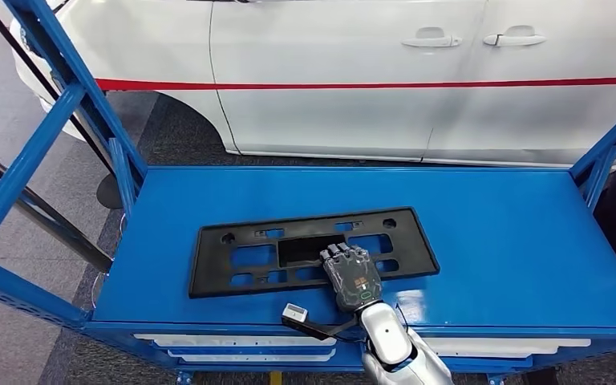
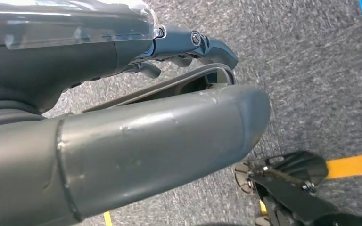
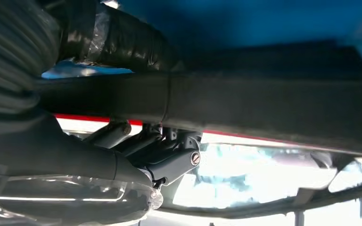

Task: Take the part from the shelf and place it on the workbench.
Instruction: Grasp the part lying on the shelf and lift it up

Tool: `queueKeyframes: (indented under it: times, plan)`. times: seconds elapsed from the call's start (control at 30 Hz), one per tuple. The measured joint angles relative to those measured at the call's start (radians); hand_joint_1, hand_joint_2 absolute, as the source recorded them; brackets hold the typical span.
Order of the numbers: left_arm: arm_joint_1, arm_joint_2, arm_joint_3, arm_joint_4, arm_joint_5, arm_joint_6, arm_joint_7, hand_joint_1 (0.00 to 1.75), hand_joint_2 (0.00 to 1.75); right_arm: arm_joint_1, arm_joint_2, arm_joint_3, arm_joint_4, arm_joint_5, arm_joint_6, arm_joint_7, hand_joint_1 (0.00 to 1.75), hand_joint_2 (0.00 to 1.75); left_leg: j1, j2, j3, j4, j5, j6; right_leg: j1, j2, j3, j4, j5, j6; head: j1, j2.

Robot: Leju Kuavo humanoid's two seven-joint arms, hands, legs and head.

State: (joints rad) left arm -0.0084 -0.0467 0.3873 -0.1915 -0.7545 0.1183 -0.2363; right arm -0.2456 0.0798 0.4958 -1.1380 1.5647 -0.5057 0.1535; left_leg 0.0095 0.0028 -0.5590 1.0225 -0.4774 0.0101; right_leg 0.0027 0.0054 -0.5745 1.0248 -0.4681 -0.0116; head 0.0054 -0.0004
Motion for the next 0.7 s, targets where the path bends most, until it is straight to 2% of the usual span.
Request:
queueKeyframes:
  times: [0.07, 0.13, 0.17, 0.23, 0.27, 0.3, 0.33, 0.4, 0.43, 0.47, 0.53, 0.6, 0.63, 0.7]
  plan:
    - [0.001, 0.0, 0.001, 0.0, 0.0, 0.0, 0.002, 0.0, 0.0, 0.0, -0.009, 0.004, 0.002, -0.018, 0.012, 0.0, 1.75, 1.75, 0.001, 0.001, 0.002, -0.008, 0.007, 0.007, -0.001, 0.0, 0.001, -0.001, 0.0, 0.011, 0.0, 0.0]
    - [0.003, 0.0, 0.003, 0.0, 0.0, 0.0, 0.004, 0.0, 0.0, 0.001, -0.018, 0.006, 0.002, -0.039, 0.019, -0.004, 1.75, 1.75, 0.006, 0.004, 0.007, -0.019, 0.014, 0.019, -0.002, 0.0, -0.01, 0.027, -0.022, 0.022, 0.0, 0.0]
    - [0.003, -0.001, 0.005, 0.0, 0.0, 0.0, 0.004, 0.0, 0.0, 0.002, -0.022, 0.007, 0.002, -0.056, 0.019, -0.012, 1.75, 1.75, 0.008, 0.006, 0.009, -0.023, 0.016, 0.024, -0.003, -0.001, -0.029, 0.069, -0.048, 0.027, 0.001, 0.0]
    - [0.003, -0.001, 0.012, 0.0, 0.0, 0.0, 0.002, 0.0, 0.0, 0.01, -0.029, 0.008, -0.007, -0.14, 0.016, -0.058, 1.75, 1.75, 0.008, 0.007, 0.008, -0.024, 0.016, 0.028, -0.008, -0.001, -0.09, 0.197, -0.111, 0.035, 0.001, 0.0]
    - [0.004, -0.001, 0.017, 0.0, 0.001, 0.001, 0.0, 0.0, 0.0, 0.018, -0.032, 0.009, -0.02, -0.211, 0.013, -0.099, 1.75, 1.75, 0.008, 0.007, 0.009, -0.023, 0.015, 0.029, -0.01, -0.001, -0.117, 0.25, -0.128, 0.038, 0.002, 0.0]
    - [0.004, -0.002, 0.022, 0.0, 0.001, 0.003, -0.002, 0.0, 0.0, 0.029, -0.034, 0.011, -0.045, -0.299, 0.008, -0.153, 1.75, 1.75, 0.009, 0.007, 0.01, -0.023, 0.014, 0.028, -0.012, -0.001, -0.129, 0.272, -0.127, 0.041, 0.001, 0.0]
    - [0.005, -0.004, 0.027, 0.0, 0.002, 0.006, -0.006, 0.0, 0.0, 0.042, -0.036, 0.015, -0.082, -0.398, -0.001, -0.216, 1.75, 1.75, 0.01, 0.008, 0.013, -0.022, 0.012, 0.026, -0.013, -0.002, -0.12, 0.254, -0.105, 0.042, 0.002, 0.0]
    - [0.006, -0.01, 0.04, 0.0, 0.004, 0.012, -0.013, 0.0, 0.0, 0.072, -0.037, 0.032, -0.197, -0.624, -0.032, -0.349, 1.75, 1.75, 0.012, 0.008, 0.019, -0.018, 0.005, 0.019, -0.017, -0.004, -0.057, 0.124, -0.036, 0.04, 0.002, 0.0]
    - [0.006, -0.014, 0.047, 0.0, 0.004, 0.016, -0.018, 0.0, 0.0, 0.089, -0.036, 0.045, -0.268, -0.733, -0.047, -0.406, 1.75, 1.75, 0.011, 0.008, 0.02, -0.014, 0.0, 0.014, -0.016, -0.005, -0.027, 0.061, -0.013, 0.037, 0.002, 0.0]
    - [0.006, -0.017, 0.054, 0.0, 0.003, 0.02, -0.021, 0.0, 0.0, 0.107, -0.035, 0.059, -0.347, -0.834, -0.062, -0.453, 1.75, 1.75, 0.009, 0.007, 0.019, -0.011, -0.003, 0.008, -0.015, -0.007, -0.008, 0.021, -0.002, 0.033, 0.001, 0.0]
    - [0.005, -0.023, 0.066, 0.0, 0.002, 0.025, -0.027, 0.0, 0.0, 0.141, -0.035, 0.083, -0.494, -0.98, -0.083, -0.52, 1.75, 1.75, 0.006, 0.005, 0.017, -0.01, -0.006, -0.004, -0.01, -0.007, -0.003, 0.003, -0.003, 0.023, 0.001, 0.0]
    - [0.007, -0.027, 0.076, 0.0, 0.0, 0.028, -0.028, 0.0, 0.0, 0.163, -0.04, 0.094, -0.618, -1.1, -0.1, -0.591, 1.75, 1.75, 0.008, 0.005, 0.017, -0.008, -0.011, -0.015, -0.012, -0.007, -0.001, -0.003, 0.0, 0.01, 0.001, 0.0]
    - [0.008, -0.029, 0.08, 0.0, -0.001, 0.029, -0.028, 0.0, 0.0, 0.17, -0.043, 0.097, -0.671, -1.159, -0.109, -0.633, 1.75, 1.75, 0.01, 0.005, 0.01, 0.01, -0.026, -0.019, -0.015, -0.007, 0.001, -0.008, 0.003, 0.003, 0.001, 0.0]
    - [0.008, -0.032, 0.09, 0.0, -0.002, 0.031, -0.028, 0.0, 0.0, 0.186, -0.049, 0.102, -0.767, -1.258, -0.13, -0.717, 1.75, 1.75, 0.012, 0.004, -0.034, 0.106, -0.084, -0.024, -0.017, -0.009, 0.004, -0.014, 0.005, -0.008, 0.001, 0.0]
